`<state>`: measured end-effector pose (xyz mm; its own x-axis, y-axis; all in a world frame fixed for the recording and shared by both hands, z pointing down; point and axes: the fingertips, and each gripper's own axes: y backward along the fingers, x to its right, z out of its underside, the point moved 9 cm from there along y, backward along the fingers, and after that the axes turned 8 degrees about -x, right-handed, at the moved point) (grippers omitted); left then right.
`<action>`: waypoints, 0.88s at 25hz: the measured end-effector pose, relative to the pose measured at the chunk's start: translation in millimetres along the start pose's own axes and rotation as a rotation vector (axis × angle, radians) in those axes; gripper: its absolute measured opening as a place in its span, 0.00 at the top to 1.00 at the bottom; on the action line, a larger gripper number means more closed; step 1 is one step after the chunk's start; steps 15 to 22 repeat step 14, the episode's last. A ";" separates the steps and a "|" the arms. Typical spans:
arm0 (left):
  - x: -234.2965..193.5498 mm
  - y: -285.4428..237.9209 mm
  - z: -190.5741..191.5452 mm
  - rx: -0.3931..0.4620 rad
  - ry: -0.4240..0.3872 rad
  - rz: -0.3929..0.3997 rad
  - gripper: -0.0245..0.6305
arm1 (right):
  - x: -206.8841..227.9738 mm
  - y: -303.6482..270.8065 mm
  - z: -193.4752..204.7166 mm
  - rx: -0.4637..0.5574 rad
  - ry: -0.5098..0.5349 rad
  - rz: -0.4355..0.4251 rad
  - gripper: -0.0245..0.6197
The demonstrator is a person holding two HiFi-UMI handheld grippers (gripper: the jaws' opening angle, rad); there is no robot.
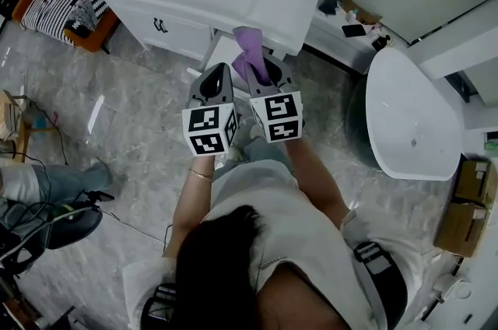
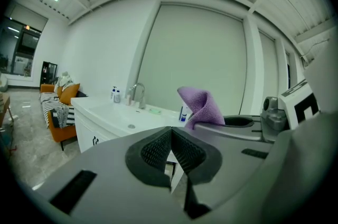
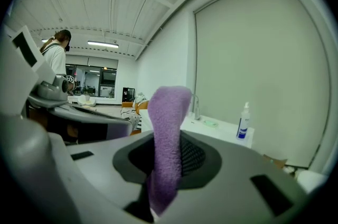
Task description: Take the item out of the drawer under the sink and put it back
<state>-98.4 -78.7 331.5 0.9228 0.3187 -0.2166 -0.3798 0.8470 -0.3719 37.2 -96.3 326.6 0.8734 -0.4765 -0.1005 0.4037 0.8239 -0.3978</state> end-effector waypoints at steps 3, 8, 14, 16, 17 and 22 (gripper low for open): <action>-2.1 -1.8 2.8 -0.005 -0.007 -0.007 0.96 | 0.4 -1.3 1.6 -0.006 0.000 0.000 0.83; -7.4 -3.0 6.1 -0.007 -0.005 -0.016 0.96 | -0.8 -4.0 3.0 0.000 -0.005 -0.004 0.83; -3.5 -5.7 8.4 -0.017 0.001 -0.021 0.96 | 5.2 -4.0 6.0 -0.010 -0.017 0.006 0.83; -3.5 -5.7 8.4 -0.017 0.001 -0.021 0.96 | 5.2 -4.0 6.0 -0.010 -0.017 0.006 0.83; -3.5 -5.7 8.4 -0.017 0.001 -0.021 0.96 | 5.2 -4.0 6.0 -0.010 -0.017 0.006 0.83; -3.5 -5.7 8.4 -0.017 0.001 -0.021 0.96 | 5.2 -4.0 6.0 -0.010 -0.017 0.006 0.83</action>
